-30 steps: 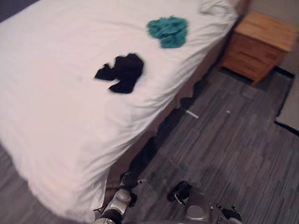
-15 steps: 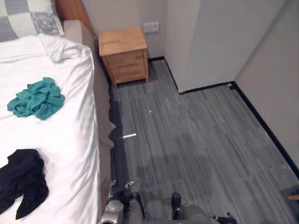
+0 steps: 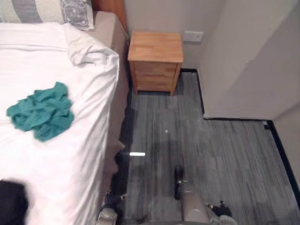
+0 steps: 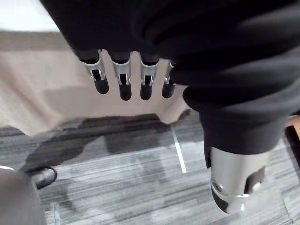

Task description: Tidy the bed and pick cloth on bed and put in laundry

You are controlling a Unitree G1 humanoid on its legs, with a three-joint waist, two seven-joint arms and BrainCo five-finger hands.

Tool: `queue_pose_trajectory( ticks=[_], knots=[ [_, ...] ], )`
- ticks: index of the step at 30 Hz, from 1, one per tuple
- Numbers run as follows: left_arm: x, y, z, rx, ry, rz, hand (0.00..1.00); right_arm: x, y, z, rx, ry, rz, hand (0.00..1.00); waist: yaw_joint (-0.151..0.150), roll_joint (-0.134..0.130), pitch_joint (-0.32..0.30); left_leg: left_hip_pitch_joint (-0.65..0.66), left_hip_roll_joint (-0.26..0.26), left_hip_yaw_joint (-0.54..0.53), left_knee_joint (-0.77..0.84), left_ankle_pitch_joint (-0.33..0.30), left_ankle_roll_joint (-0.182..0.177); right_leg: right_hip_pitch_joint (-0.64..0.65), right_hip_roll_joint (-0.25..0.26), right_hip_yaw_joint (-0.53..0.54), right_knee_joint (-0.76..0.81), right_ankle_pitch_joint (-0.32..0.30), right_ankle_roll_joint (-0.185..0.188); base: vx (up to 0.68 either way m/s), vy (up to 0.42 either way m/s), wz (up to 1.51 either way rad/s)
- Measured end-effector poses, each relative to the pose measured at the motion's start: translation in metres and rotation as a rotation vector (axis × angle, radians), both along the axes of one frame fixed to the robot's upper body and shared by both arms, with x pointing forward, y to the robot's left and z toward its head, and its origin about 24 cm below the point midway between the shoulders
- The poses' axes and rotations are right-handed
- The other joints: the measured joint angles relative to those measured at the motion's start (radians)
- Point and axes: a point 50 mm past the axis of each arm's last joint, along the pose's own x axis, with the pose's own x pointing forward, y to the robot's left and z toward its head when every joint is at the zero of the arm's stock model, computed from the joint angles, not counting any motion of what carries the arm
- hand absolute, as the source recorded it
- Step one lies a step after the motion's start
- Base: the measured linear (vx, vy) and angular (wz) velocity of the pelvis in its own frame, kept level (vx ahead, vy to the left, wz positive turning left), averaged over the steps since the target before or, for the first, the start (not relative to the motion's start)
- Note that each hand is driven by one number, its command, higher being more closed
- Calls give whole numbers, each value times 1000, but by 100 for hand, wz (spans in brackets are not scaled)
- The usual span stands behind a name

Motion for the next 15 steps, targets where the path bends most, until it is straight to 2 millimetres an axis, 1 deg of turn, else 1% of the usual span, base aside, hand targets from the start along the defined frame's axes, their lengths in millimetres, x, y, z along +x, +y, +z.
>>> queue_pose_trajectory(
  ticks=[1, 2, 3, 4, 5, 6, 7, 8, 9, 10, 11, 12, 13, 14, 15],
  knots=[
    [1, -3, 0, -7, -4, -6, 0, 6, -1, 2, -4, -14, 5, 0, 1, 6, 0, -13, 7, 6, 33, 32, -41, -14, 7, 5, 45, -22, -21, 646, -380, -27],
    [0, -8, 0, -31, -7, -3, 0, 12, -3, 4, 2, -38, -6, 0, -1, 6, 0, -48, 19, -5, 172, 112, -65, -10, 15, -5, 142, -111, -41, 627, -413, -10],
    [-3, -11, -1, -56, -7, 45, 0, 10, -3, 4, 6, -40, -4, 0, -5, 17, -1, -116, 48, -29, 363, 211, -49, 48, 35, -20, 146, -166, -50, 623, -413, -1],
    [-3, -12, -1, -67, -12, 71, 0, 8, -4, 5, 1, -40, -5, 0, -4, 25, -3, -177, 71, -43, 495, 307, -23, 90, 52, -21, 126, -186, -60, 643, -333, -3],
    [-2, -12, 1, -81, -41, 110, 0, 6, -7, 6, -10, -42, -3, 0, 17, 35, 4, -336, 127, -66, 841, 327, -1, 197, 103, -22, 56, -209, -82, 627, -239, -34],
    [4, -9, 5, -87, -80, 141, 0, 5, -6, 5, -9, -37, 0, 0, 42, 33, 10, -418, 150, -59, 1022, 262, 4, 282, 131, -12, 8, -215, -98, 615, -197, -45],
    [6, -6, 7, -87, -96, 154, 0, 6, -4, 5, -4, -34, 2, 0, 54, 27, 13, -454, 145, -50, 1069, 223, 3, 332, 135, -10, -18, -217, -102, 587, -177, -42],
    [10, -1, 11, -82, -127, 166, 0, 7, 1, 3, 8, -30, 15, 0, 63, 3, 12, -524, 123, -10, 1059, 161, 11, 426, 135, -10, -87, -221, -105, 560, -150, -21],
    [12, 1, 12, -87, -146, 180, 0, 8, 4, 3, 12, -26, 33, 0, 76, -5, 7, -572, 104, 20, 994, 127, 12, 477, 132, -9, -139, -224, -102, 664, -142, -29],
    [16, 1, 16, -106, -180, 211, 0, 18, 8, 4, 22, -37, 50, 0, 91, -10, 8, -630, 51, 78, 795, 82, -2, 539, 124, -1, -191, -225, -93, 548, -73, -24],
    [17, 1, 16, -107, -181, 213, 0, 18, 9, 3, 25, -34, 50, 0, 93, -10, 8, -632, 45, 84, 772, 81, -1, 545, 122, -1, -194, -226, -91, 581, 1, -27],
    [17, 0, 16, -118, -185, 219, 0, 21, 13, 3, 36, -32, 64, 0, 103, -9, 7, -636, -6, 184, 529, 89, 6, 587, 108, -8, -219, -241, -65, 598, 63, -1],
    [15, -1, 15, -120, -179, 218, 0, 20, 13, 2, 34, -25, 86, 0, 104, -2, 3, -623, -24, 322, 347, 149, 91, 624, 108, -39, -235, -265, -37, 603, 69, 15],
    [15, 0, 15, -117, -180, 219, 0, 23, 20, 1, 51, -25, 94, 0, 108, -17, 0, -603, -30, 428, 327, 157, 169, 649, 93, -60, -242, -280, -27, 743, 95, 96],
    [17, 10, 17, -91, -184, 214, 0, 20, 35, -2, 85, -17, 112, 0, 87, -85, -28, -601, -26, 675, 349, 159, 165, 662, 42, -132, -264, -281, -6, 630, 60, 145]
  ],
)
